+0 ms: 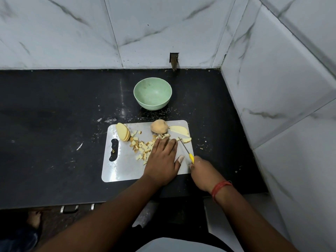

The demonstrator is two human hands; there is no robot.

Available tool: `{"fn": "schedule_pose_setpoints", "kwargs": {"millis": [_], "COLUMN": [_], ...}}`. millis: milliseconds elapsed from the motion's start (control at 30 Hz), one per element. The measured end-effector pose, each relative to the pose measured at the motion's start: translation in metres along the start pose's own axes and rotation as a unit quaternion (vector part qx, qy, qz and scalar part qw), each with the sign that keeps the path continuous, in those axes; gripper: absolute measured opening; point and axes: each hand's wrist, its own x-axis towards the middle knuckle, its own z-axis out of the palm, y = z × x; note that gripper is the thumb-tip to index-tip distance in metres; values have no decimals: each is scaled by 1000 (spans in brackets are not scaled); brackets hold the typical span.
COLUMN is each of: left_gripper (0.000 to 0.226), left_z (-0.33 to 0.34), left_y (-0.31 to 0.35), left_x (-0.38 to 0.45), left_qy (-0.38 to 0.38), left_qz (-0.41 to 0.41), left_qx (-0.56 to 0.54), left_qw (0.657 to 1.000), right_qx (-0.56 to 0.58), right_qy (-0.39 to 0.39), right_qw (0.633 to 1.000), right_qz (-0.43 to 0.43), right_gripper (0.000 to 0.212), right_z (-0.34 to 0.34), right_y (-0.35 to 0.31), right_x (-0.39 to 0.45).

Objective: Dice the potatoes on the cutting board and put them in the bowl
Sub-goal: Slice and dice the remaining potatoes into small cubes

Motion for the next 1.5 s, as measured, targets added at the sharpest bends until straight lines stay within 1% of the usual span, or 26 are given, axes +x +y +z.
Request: {"fn": "schedule_pose_setpoints", "kwargs": {"millis": [100, 300, 467, 767, 867, 967, 1100, 1233, 1500], "left_gripper": [63, 62, 60, 62, 61, 62, 61, 60, 57], "left_z": [0, 1, 0, 2, 2, 2, 2, 2, 1], "left_y": [0, 0, -1, -1, -1, -1, -2, -2, -2], "left_x": [0, 1, 0, 1, 1, 1, 1, -3, -2], "left_qy": [-4, -7, -2, 1, 0, -5, -5, 8, 21], "left_qz": [-4, -7, -5, -4, -7, -6, -5, -3, -11], "left_qx": [-1, -5, -5, -2, -4, -2, -1, -7, -17], "left_qw": [1000, 1000, 1000, 1000, 1000, 1000, 1000, 1000, 1000], "right_qx": [-5, -13, -27, -27, -24, -14, 2, 14, -5], "right_qy": [-1, 8, 5, -32, -36, -45, -32, 8, -25], "right_qw": [1000, 1000, 1000, 999, 999, 999, 1000, 1000, 1000], "right_qz": [0, 2, 2, -4, -7, 0, -1, -27, -9], "right_gripper": [22, 17, 20, 18, 15, 5, 11, 9, 19], "right_z": [-1, -3, -7, -5, -3, 4, 7, 1, 0], "right_y": [-1, -2, -5, -7, -2, 10, 20, 11, -4], "right_x": [1, 2, 3, 11, 9, -2, -12, -11, 8]}}
